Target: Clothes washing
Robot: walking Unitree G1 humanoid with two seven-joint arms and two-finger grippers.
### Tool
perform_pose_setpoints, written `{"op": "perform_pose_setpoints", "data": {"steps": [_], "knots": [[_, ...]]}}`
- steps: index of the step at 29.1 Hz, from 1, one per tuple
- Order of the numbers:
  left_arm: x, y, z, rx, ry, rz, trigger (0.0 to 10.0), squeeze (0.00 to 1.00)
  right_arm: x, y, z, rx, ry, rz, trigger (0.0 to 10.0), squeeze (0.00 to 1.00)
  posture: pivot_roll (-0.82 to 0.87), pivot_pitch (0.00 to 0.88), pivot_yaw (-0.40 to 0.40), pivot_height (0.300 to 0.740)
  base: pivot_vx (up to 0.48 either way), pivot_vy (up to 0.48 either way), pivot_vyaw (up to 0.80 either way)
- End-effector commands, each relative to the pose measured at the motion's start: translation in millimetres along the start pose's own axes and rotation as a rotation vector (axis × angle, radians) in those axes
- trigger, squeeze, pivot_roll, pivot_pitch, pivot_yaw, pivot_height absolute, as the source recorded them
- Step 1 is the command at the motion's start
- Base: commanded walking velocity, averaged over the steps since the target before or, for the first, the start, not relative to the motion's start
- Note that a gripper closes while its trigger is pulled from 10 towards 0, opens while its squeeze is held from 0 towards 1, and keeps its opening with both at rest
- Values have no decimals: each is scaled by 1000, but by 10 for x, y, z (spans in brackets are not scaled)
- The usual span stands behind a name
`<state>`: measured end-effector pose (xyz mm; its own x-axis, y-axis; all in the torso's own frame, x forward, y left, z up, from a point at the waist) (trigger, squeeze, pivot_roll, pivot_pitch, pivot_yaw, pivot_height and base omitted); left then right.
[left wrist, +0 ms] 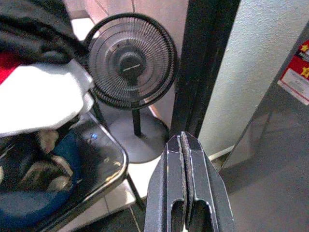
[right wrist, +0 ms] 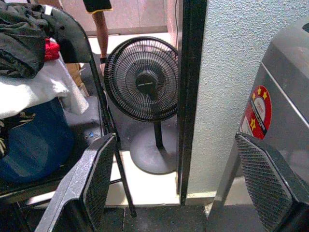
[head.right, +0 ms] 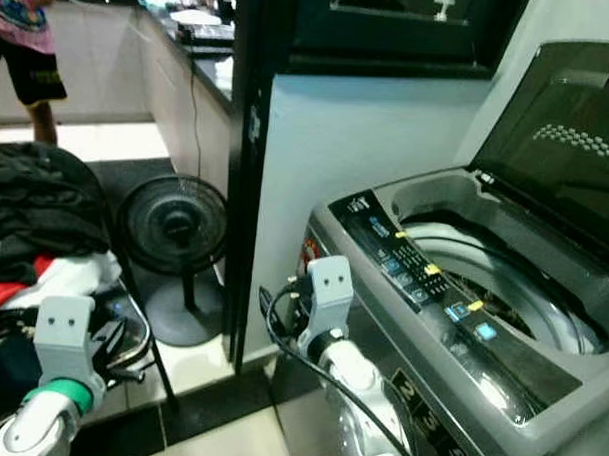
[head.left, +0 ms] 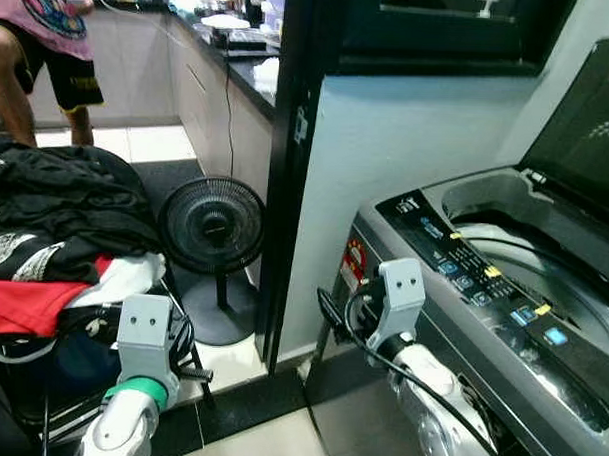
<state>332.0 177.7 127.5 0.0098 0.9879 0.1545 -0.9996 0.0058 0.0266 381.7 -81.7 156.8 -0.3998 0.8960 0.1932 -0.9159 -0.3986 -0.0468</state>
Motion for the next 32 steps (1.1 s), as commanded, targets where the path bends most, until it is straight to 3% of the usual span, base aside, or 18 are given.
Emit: {"op": "perform_pose_setpoints", "data": {"steps": [1, 22, 25, 32], "knots": [[-24, 10, -54, 14, -8, 7, 10000, 0, -25, 4, 1, -2, 18, 2, 10000, 0, 20, 8, -37, 740, 0, 0, 0], [-49, -38, 103, -49, -74, 6, 10000, 0, -29, 15, 75, -46, 16, 12, 10000, 0, 18, 27, -31, 740, 0, 0, 762], [-58, -53, 150, -67, -63, -1, 10000, 0, -48, 27, 101, -65, -36, -2, 10000, 0, 16, 30, -25, 740, 0, 0, 0], [-82, -84, 252, -103, -35, -13, 10000, 0, -38, 30, 167, -92, -50, 4, 10000, 0, 14, 31, -16, 740, 42, 0, 0]]}}
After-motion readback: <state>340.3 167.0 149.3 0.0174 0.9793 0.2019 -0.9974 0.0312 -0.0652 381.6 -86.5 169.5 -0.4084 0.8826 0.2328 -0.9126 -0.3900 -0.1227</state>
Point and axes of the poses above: a point about 5 cm out from each wrist's last joint towards the gripper, its own y axis pointing back from the gripper into the wrist, its own z axis along the axis of the wrist's last joint, x = y × z, the point moved 6 cm from there along -y, pointing out of the wrist towards the gripper, and after that the axes turned 9 degrees about -y, right-handed, at the moved point
